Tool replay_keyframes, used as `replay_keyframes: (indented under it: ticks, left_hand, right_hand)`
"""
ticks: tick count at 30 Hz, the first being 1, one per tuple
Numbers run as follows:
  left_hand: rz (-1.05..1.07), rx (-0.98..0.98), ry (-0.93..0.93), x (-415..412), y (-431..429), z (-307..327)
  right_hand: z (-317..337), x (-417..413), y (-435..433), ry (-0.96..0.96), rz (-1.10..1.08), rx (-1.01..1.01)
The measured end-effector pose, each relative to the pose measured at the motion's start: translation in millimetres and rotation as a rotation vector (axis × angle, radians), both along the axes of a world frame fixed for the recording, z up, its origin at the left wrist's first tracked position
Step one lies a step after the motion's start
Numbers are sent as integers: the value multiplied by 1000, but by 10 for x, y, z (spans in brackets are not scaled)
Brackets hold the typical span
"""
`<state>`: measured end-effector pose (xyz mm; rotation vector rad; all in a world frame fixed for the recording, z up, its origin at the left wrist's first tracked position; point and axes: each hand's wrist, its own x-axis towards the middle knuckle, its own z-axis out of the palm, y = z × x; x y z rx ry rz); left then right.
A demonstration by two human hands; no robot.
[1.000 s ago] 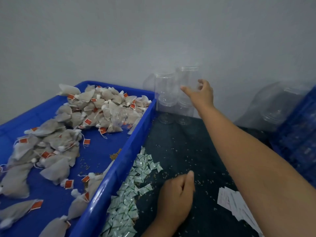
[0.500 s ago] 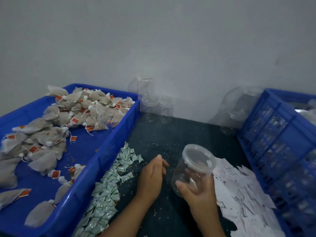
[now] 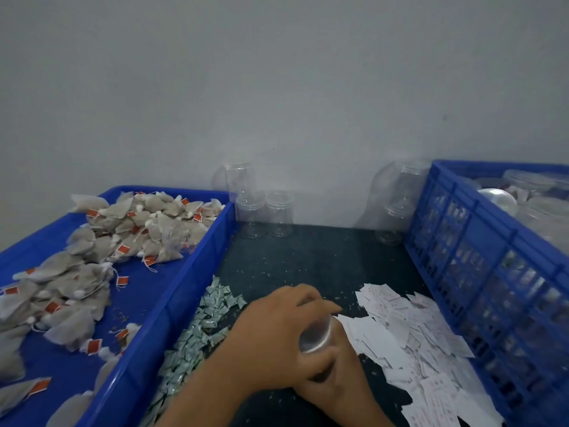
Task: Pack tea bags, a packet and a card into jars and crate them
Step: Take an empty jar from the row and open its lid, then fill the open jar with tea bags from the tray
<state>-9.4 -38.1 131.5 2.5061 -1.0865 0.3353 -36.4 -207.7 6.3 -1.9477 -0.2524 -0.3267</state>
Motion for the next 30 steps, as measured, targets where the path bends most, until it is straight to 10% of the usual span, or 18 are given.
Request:
replay_keyframes:
  ticks: [5,10,16,22,26,30]
  left_hand:
    - [362,9,29,-100,-145,-102]
    - [638,-90,525,86,-6,-61]
    - [583,-734,1246,423,425,-56]
    - [670,-680,915,373,394,-749]
    - [778,-229,284,346,405,-1022]
    - [760,-95,157,332,425,-921]
  right_hand:
    - [36,-21,59,-83,-58,-139]
    - [22,22,120,-312,-285,-350]
    - [88,-43,65,-126,-277,124]
    - [35,-22,13,-16,-165,192]
    - [-4,-6,24,14,-97,195]
    - [5,-29,39,24,-91,222]
